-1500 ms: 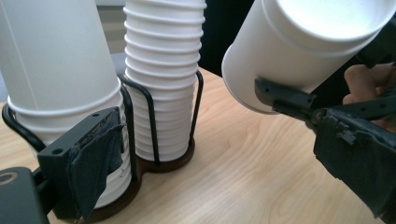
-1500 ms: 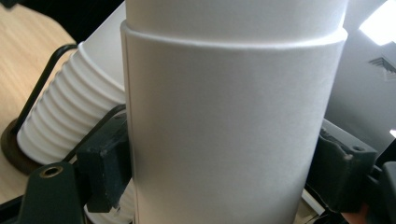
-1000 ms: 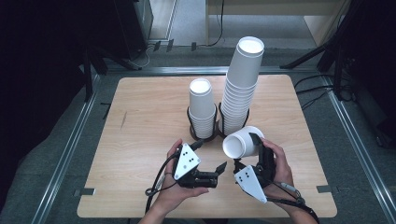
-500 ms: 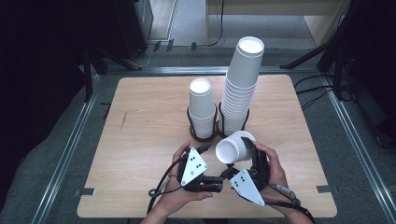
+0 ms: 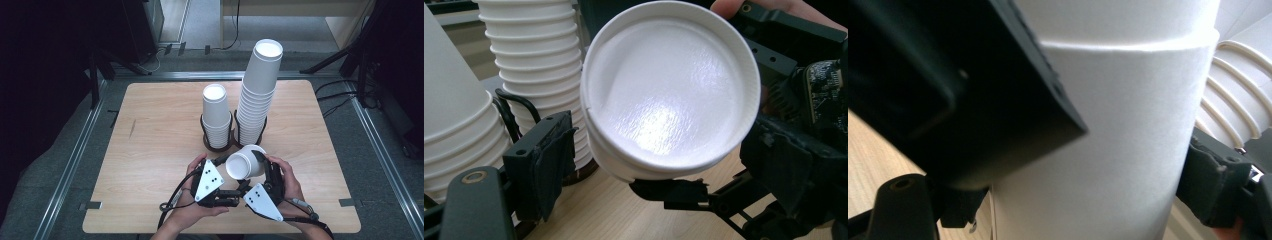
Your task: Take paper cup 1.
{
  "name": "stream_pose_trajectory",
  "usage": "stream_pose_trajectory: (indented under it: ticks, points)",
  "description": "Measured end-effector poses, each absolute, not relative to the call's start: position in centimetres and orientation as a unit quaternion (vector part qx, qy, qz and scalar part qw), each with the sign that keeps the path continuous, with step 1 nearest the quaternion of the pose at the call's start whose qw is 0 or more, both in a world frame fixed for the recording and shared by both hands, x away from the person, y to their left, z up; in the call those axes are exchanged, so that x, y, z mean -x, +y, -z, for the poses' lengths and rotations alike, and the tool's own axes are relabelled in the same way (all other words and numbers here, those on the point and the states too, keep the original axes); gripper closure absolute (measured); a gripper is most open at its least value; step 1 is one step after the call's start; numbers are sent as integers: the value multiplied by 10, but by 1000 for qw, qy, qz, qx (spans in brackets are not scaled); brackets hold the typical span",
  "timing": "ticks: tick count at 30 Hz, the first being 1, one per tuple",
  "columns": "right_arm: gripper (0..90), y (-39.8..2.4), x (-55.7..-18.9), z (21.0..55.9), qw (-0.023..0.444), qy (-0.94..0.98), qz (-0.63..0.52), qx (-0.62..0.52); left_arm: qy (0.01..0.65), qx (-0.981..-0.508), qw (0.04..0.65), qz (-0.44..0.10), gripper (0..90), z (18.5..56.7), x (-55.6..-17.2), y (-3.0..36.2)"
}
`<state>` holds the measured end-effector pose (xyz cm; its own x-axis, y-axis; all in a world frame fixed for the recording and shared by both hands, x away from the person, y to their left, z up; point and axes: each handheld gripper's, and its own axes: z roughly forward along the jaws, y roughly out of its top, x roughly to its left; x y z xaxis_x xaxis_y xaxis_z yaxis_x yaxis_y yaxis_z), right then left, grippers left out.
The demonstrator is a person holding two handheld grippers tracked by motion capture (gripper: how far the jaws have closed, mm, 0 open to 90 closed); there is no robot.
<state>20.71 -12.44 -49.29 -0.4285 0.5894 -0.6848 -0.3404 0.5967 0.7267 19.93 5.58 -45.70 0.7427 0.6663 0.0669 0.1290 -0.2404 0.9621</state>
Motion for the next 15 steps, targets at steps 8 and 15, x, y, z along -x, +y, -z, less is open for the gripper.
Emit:
stream_pose_trajectory:
  ticks: [8,15]
  points:
    - [181,-123,-205,494,518,724,-449,-75,271,-749,556,-237,172,457,-200,56]
    - [181,-122,-204,494,514,725,-452,-73,272,-751,555,-232,201,457,-201,56]
